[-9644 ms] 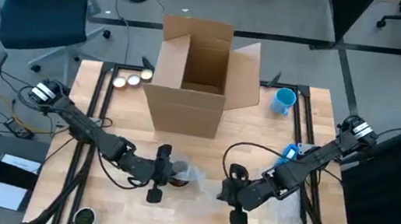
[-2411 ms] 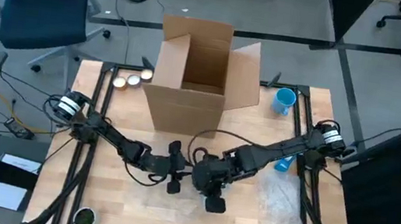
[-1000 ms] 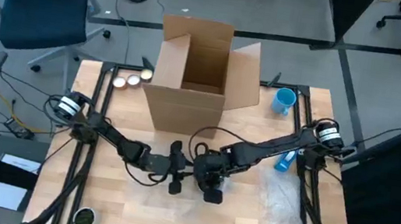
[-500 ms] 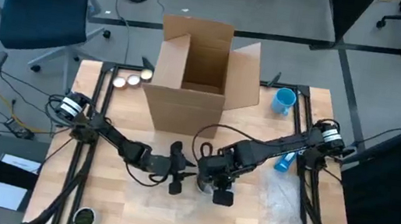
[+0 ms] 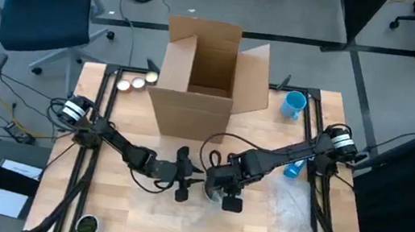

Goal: Wrap mug
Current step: Wrap the brown cup with bubble wrap

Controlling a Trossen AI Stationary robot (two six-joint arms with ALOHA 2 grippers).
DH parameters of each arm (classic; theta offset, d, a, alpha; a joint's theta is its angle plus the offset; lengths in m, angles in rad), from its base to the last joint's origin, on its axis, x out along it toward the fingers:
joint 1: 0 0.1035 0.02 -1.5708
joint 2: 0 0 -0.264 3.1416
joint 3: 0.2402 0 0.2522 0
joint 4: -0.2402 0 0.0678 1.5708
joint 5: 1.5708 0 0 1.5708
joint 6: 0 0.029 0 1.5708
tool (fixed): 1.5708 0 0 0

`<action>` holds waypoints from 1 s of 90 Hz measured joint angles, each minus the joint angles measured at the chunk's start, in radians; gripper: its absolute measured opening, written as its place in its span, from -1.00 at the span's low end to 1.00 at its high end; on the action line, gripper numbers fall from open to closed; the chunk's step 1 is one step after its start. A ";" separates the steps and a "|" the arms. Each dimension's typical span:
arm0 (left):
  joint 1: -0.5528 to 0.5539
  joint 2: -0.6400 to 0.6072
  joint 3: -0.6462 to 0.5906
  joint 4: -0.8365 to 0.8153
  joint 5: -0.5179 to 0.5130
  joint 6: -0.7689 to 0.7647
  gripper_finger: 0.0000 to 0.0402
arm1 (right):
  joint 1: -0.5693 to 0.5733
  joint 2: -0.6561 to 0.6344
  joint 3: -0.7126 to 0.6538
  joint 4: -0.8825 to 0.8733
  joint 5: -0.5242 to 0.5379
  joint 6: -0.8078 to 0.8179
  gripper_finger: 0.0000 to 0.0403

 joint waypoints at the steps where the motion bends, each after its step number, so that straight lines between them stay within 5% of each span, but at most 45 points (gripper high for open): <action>1: 0.000 0.000 0.000 0.000 0.000 0.000 -0.42 | 0.000 0.000 -0.003 0.007 0.000 0.000 -1.00; 32: 0.000 0.002 0.000 0.005 -0.002 0.002 -0.42 | -0.021 0.000 -0.073 0.120 -0.007 -0.002 -1.00; 60: 0.000 0.125 0.002 0.142 0.004 -0.022 -0.42 | -0.029 0.000 -0.146 0.231 -0.008 -0.006 -1.00; 90: 0.005 0.155 0.003 0.165 0.010 -0.031 -0.42 | -0.029 0.001 -0.102 0.178 -0.006 -0.048 -1.00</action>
